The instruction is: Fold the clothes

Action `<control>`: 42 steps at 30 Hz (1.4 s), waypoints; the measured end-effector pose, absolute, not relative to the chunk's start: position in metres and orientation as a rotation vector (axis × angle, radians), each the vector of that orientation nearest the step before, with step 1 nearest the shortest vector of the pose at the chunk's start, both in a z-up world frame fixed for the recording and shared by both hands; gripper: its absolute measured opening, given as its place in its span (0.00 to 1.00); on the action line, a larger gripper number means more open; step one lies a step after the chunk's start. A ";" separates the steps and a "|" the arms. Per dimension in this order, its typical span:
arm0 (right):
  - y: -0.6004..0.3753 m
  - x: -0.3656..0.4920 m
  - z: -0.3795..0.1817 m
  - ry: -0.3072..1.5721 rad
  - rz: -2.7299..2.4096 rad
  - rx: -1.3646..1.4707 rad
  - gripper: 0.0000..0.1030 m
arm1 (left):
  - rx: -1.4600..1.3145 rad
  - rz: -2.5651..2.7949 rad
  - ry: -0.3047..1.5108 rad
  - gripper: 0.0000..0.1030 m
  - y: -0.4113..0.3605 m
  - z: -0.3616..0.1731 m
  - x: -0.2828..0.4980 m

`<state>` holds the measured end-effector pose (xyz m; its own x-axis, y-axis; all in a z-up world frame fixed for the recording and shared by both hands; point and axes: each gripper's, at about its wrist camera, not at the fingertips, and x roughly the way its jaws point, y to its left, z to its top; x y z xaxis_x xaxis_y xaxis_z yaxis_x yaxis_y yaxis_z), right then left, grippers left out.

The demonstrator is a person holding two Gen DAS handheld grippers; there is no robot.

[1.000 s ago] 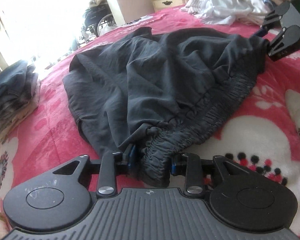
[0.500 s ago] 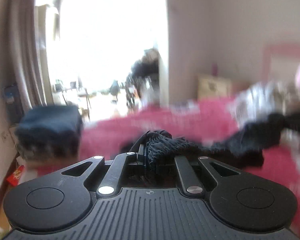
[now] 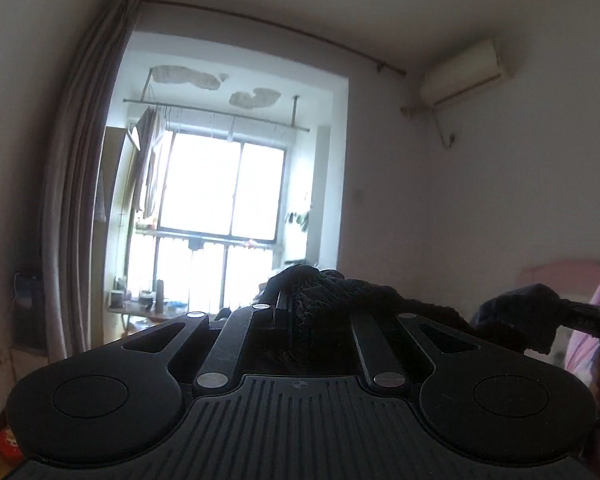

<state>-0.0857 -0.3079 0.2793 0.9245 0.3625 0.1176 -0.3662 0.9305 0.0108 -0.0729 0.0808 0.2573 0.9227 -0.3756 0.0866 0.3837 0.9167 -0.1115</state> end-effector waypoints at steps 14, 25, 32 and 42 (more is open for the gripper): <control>-0.358 -0.062 0.228 0.124 0.422 0.151 0.02 | -0.257 -0.491 0.306 0.06 0.082 0.187 -0.011; -0.356 0.187 0.035 0.734 0.312 0.233 0.01 | -0.190 -0.320 0.713 0.06 0.062 0.019 0.215; -0.353 0.292 -0.051 0.971 0.201 0.299 0.02 | -0.193 -0.307 0.902 0.14 0.037 -0.060 0.288; -0.385 0.328 -0.114 1.150 0.124 0.484 0.55 | -0.677 -0.220 1.037 0.51 0.087 -0.129 0.316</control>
<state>0.3280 -0.3849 -0.1137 0.4138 0.3379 -0.8453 0.1493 0.8908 0.4292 0.3161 0.0873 -0.1293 0.5082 -0.4738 -0.7192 -0.1403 0.7784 -0.6119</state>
